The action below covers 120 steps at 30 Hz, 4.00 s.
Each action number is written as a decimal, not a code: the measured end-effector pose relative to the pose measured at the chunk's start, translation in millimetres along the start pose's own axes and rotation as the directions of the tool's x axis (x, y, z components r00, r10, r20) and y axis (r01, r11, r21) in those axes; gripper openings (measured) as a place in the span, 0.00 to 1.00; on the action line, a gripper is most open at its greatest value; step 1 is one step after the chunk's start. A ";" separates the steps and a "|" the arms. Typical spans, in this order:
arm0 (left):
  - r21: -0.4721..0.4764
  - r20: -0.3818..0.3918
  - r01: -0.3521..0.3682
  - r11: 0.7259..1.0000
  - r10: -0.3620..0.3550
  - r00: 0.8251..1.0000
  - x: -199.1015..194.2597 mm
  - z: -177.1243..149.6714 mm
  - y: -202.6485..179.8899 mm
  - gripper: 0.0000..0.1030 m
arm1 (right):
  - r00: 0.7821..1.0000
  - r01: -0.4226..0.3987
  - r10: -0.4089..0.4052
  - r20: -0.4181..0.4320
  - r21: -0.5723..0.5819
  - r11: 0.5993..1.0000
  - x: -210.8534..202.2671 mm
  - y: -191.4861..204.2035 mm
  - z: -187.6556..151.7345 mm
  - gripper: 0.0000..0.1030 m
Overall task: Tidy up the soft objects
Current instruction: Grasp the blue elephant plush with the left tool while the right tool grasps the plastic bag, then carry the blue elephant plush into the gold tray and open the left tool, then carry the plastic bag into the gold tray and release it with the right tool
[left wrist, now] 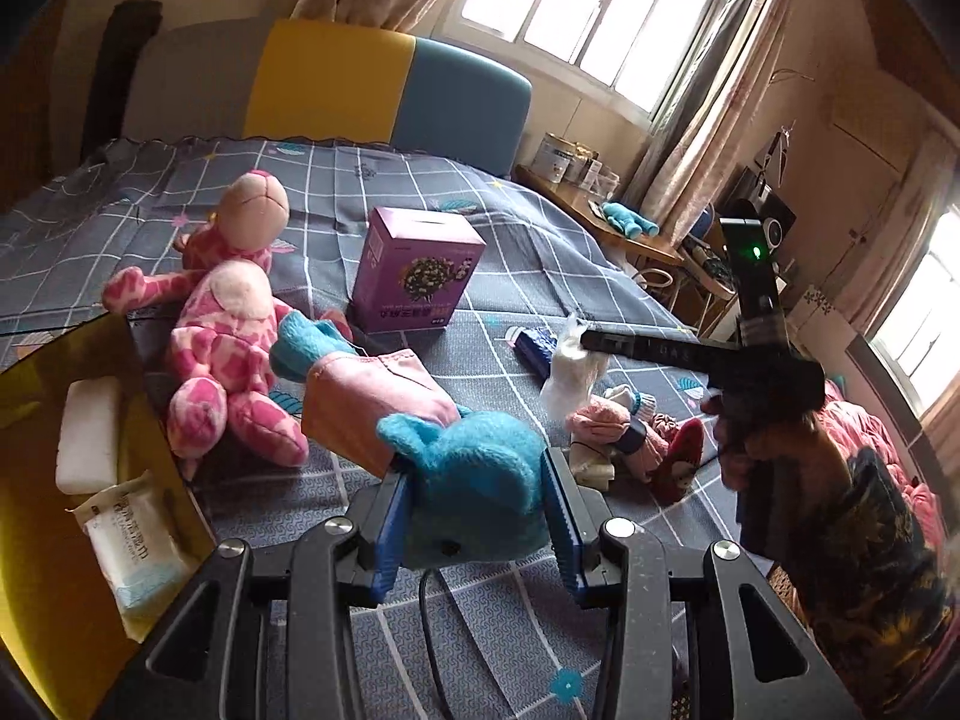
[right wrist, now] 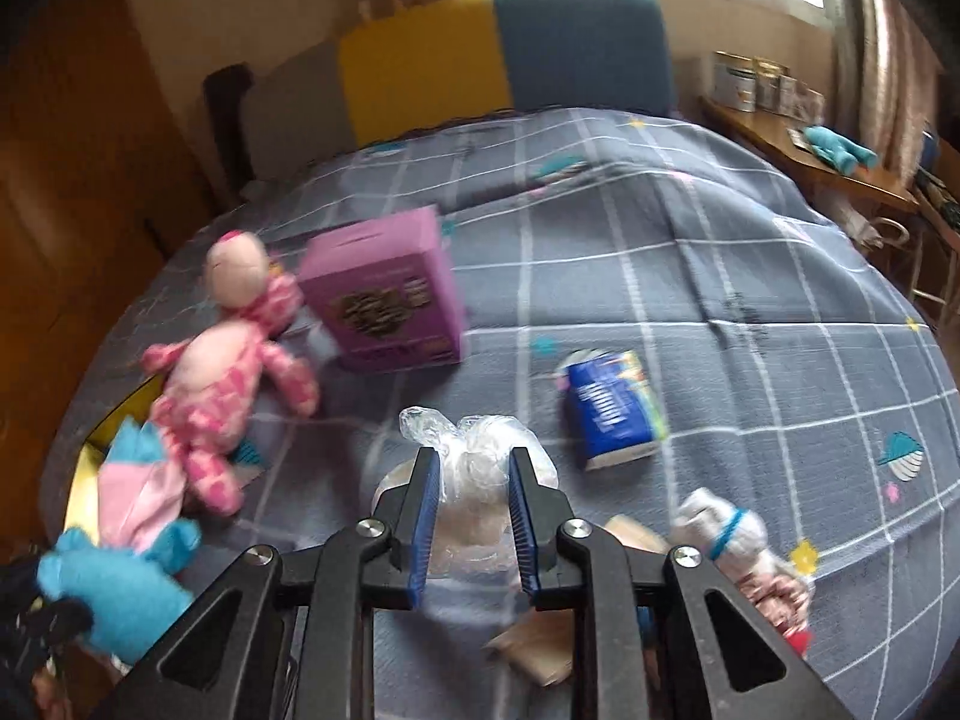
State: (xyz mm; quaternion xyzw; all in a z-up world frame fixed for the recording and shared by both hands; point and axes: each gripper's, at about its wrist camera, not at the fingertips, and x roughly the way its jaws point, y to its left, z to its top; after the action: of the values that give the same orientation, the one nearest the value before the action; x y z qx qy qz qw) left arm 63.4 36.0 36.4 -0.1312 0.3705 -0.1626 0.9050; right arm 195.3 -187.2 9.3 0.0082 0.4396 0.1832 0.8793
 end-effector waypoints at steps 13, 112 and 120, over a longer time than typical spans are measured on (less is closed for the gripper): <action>-0.087 0.081 -0.123 0.989 0.130 0.988 -61.5 -16.5 43.5 0.41 | 0.978 -0.095 0.072 -0.197 -0.111 0.989 52.7 52.1 -88.0 0.23; -0.304 0.080 -0.592 0.747 0.639 0.765 -131.3 -78.4 145.0 1.00 | 0.995 -0.097 0.092 -0.033 -0.287 0.953 12.3 143.5 -72.9 0.22; -0.333 0.081 -0.582 0.742 0.637 0.766 -140.0 -82.3 154.7 1.00 | 0.954 -0.297 0.290 -0.076 -0.353 0.887 15.0 233.1 -45.7 0.22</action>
State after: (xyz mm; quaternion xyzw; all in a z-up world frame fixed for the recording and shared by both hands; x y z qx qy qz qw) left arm -59.0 222.4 12.1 -0.1476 0.3248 0.2127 0.9096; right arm 94.7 28.4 10.6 -0.0890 0.4013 0.3915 0.8232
